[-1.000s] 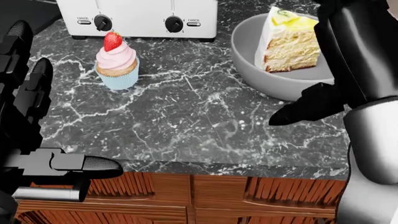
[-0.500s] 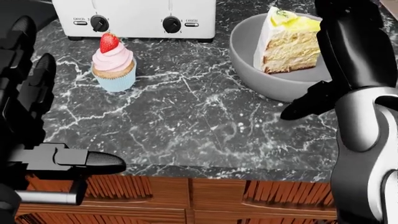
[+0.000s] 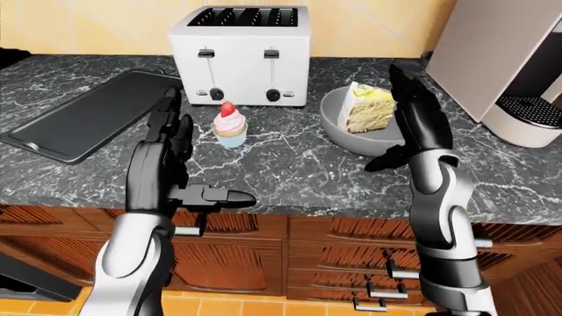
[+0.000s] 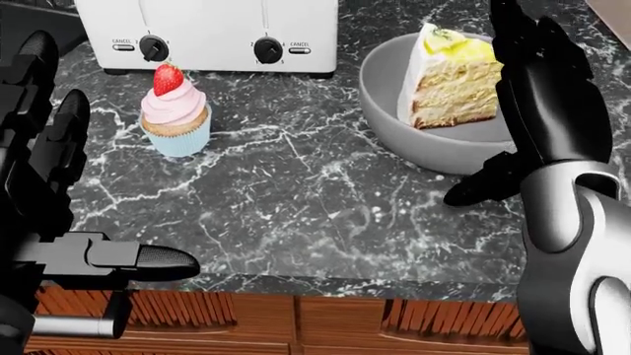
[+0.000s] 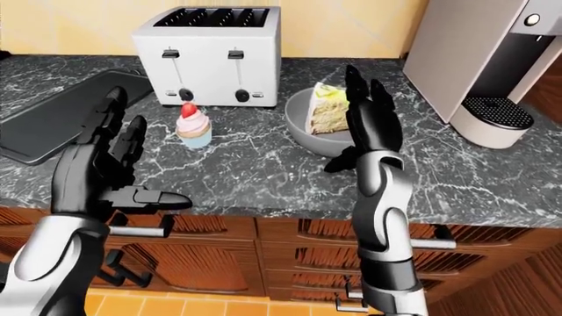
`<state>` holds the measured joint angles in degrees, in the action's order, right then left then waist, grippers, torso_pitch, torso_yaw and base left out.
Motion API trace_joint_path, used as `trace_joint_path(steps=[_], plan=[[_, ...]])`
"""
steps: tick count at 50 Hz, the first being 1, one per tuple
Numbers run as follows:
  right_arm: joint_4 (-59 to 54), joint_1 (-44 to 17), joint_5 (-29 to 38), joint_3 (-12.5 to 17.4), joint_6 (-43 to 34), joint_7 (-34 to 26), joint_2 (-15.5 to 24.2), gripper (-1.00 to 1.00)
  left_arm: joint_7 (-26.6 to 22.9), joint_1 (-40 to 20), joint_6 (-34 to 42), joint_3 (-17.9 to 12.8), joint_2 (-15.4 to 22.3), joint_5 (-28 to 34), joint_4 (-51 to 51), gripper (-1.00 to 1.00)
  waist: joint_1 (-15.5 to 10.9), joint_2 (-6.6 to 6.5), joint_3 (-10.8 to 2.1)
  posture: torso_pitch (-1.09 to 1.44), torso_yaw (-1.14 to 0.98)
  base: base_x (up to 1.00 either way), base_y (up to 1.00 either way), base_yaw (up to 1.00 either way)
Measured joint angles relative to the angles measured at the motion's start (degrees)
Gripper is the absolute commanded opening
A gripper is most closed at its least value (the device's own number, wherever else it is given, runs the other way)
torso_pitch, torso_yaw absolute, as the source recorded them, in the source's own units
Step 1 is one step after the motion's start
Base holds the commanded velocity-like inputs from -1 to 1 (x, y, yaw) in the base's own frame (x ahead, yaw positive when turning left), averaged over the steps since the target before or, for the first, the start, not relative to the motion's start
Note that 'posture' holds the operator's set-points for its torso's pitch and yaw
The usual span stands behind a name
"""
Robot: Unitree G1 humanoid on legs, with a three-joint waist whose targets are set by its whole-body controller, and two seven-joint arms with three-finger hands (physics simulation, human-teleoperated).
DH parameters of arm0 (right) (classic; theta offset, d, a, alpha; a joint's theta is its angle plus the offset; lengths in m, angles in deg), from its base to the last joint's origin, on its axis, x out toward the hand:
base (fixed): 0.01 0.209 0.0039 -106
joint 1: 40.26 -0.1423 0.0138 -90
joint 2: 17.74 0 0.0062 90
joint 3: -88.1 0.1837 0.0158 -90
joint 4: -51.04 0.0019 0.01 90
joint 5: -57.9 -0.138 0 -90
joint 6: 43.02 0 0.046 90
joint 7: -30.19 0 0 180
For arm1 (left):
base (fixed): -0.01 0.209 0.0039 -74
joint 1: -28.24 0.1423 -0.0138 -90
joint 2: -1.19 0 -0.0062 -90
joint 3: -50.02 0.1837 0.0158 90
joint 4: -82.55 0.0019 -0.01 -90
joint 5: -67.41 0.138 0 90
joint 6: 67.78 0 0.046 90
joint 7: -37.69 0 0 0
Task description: Pick up the bowl with cake and place it on the tray. Pick up the cupcake and place it on the tray.
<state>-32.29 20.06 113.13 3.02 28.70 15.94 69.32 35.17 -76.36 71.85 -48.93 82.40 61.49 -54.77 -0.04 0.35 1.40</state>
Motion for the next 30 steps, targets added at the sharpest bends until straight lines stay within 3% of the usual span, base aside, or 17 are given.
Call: trace_joint_path(steps=[6,24,30], plan=[[-2.1,0.0,-0.3,0.1,1.1,1.3,0.2,0.54,0.0,-0.3,0.4,0.3,0.0,0.4,-0.5,1.00,0.0,0.12,-0.06,0.00,0.00,0.00,0.00,0.00],[-7.0,1.9,-0.3,-0.1,5.8,6.9,0.5,0.26,0.2,-1.7,3.5,-0.3,0.4,0.0,-3.2,1.00,-0.1,0.73,-0.79,0.00,0.00,0.00,0.00,0.00],[-9.4,1.5,0.6,-0.7,7.1,6.8,0.6,0.00,0.4,-1.7,4.3,0.1,0.3,0.0,-3.5,1.00,0.0,1.07,-0.95,0.00,0.00,0.00,0.00,0.00]])
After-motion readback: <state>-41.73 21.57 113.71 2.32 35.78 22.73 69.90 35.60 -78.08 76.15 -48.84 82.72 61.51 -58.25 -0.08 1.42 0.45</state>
